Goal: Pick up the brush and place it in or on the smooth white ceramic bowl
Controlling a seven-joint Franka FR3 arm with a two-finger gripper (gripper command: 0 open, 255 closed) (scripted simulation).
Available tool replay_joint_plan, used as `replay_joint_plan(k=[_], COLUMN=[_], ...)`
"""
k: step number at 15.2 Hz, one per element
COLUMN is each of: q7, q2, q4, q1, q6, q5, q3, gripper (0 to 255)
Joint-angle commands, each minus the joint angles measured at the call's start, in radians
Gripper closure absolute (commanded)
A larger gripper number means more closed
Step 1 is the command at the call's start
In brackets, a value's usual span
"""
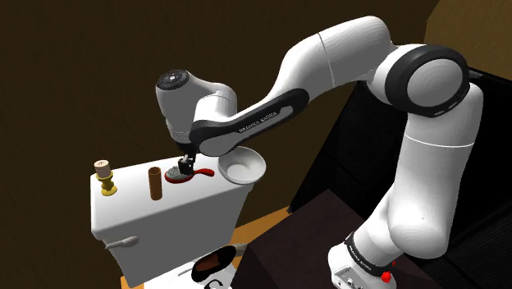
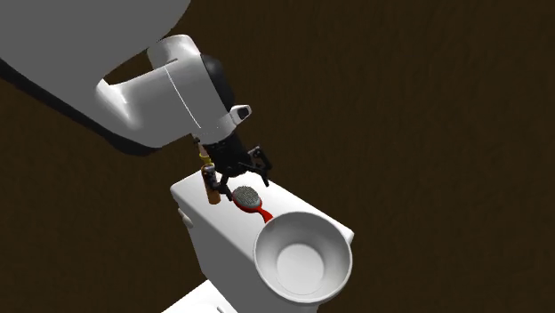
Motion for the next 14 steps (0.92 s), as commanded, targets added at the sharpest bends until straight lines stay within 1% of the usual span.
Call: replay_joint_plan(k=[1,3,11,14], q7=[0.002,0.002,0.023,0.023], q2=[0.081,0.153,0.211,0.211], q4=[0.066,0.121,0.111,0.111], q1=[0.035,0.07,0.066,0.066], q6=[-0.009,-0.015,0.051,0.051], q5=[-0.051,-0.093,-0.134,-0.134], q3=[-0.008,-0.018,-0.047,-0.046], gripper=[0,0,0,0])
